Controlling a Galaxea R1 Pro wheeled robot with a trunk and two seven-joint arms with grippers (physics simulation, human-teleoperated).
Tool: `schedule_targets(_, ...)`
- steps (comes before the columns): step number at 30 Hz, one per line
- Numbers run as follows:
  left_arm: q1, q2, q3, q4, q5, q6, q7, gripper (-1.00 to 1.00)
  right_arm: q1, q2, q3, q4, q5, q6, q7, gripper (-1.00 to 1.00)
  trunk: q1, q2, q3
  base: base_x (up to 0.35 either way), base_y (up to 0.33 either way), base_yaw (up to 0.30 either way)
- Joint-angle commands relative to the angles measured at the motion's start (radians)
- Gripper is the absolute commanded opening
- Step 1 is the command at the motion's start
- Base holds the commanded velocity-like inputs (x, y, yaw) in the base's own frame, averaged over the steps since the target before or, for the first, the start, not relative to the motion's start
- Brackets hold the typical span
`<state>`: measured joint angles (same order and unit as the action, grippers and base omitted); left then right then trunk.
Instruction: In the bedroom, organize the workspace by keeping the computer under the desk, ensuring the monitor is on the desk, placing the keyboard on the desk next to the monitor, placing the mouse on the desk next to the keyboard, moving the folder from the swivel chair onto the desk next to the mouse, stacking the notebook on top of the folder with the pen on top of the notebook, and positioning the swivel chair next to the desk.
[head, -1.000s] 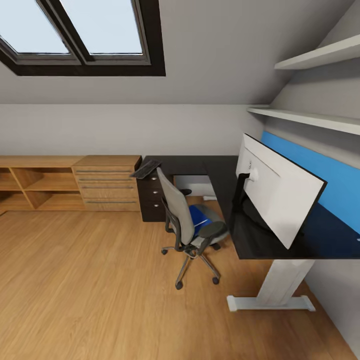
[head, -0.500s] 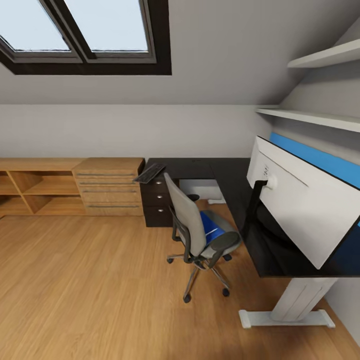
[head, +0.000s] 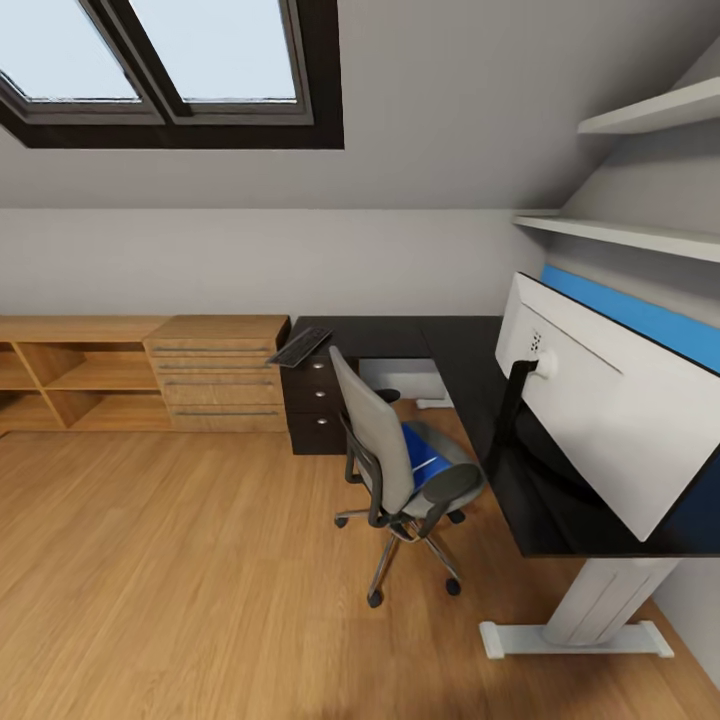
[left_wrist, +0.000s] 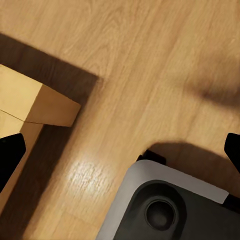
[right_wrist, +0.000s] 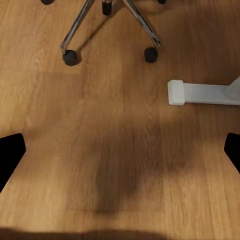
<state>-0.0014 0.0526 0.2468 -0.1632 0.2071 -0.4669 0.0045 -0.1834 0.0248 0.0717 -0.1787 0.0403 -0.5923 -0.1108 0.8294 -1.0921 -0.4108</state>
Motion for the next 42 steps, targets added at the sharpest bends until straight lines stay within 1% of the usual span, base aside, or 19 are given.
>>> schedule_targets(1, 0.0, 0.0, -0.006, 0.0, 0.01, -0.002, 0.001, 1.0, -0.001, 0.0, 0.007, 0.001, 0.004, -0.001, -0.01, 1.0, 0.004, -0.008, -0.004, 0.001, 0.001, 0.0)
schedule_targets(32, 0.0, -0.004, -0.009, -0.006, 0.008, 0.006, -0.003, 1.0, -0.001, 0.0, 0.008, 0.001, 0.009, -0.001, -0.01, 1.0, 0.123, -0.225, -0.101, 0.0, 0.001, 0.0)
schedule_targets(42, 0.0, -0.005, -0.009, -0.006, 0.006, 0.008, -0.003, 1.0, -0.001, 0.0, 0.008, 0.001, 0.009, -0.001, -0.01, 1.0, 0.161, -0.295, -0.133, 0.0, 0.224, 0.0)
